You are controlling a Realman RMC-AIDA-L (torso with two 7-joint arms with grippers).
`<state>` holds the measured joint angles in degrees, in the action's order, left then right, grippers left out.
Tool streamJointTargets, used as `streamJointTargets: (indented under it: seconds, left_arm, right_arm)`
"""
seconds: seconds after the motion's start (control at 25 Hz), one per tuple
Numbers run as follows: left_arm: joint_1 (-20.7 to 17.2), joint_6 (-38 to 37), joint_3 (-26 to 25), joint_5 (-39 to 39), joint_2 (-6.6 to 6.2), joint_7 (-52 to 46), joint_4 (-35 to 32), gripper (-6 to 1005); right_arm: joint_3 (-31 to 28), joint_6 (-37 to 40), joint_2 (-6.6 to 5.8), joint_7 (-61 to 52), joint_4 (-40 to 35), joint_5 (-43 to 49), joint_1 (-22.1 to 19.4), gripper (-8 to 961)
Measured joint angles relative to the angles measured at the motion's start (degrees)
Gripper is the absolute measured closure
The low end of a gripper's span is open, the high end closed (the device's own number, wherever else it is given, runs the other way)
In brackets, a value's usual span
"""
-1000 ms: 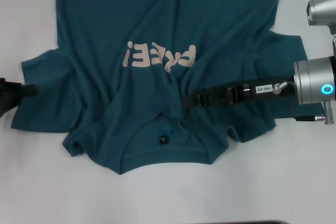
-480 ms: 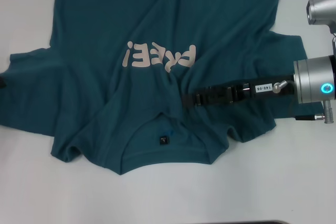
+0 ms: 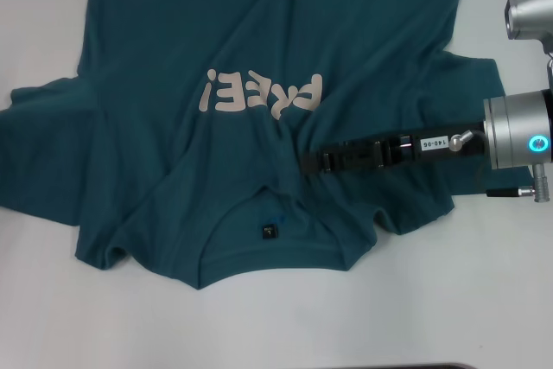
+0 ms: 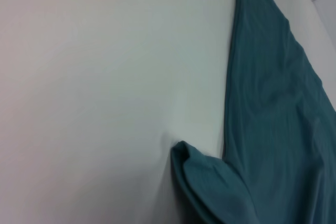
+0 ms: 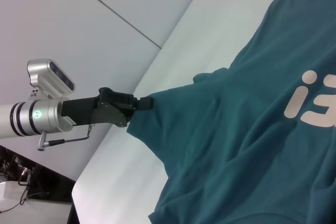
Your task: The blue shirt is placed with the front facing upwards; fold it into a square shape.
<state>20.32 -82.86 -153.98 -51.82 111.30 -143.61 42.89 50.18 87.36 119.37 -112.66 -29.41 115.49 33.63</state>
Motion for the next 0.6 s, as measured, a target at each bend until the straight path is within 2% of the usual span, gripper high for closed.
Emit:
streamJointTargets:
  seconds: [0.24,0.6]
  left_arm:
    - [0.28,-4.12,-0.1,-0.03,0.04,-0.91,2.58,992]
    - [3.12,-12.01,-0.82,-0.55,2.01,-1.17,3.07,992]
  right_arm:
    - [0.0,0.0,-0.1,-0.02,-0.03,0.0,-0.12,25]
    - [0.0,0.0,-0.11,-0.02,-0.03,0.0,-0.11,25]
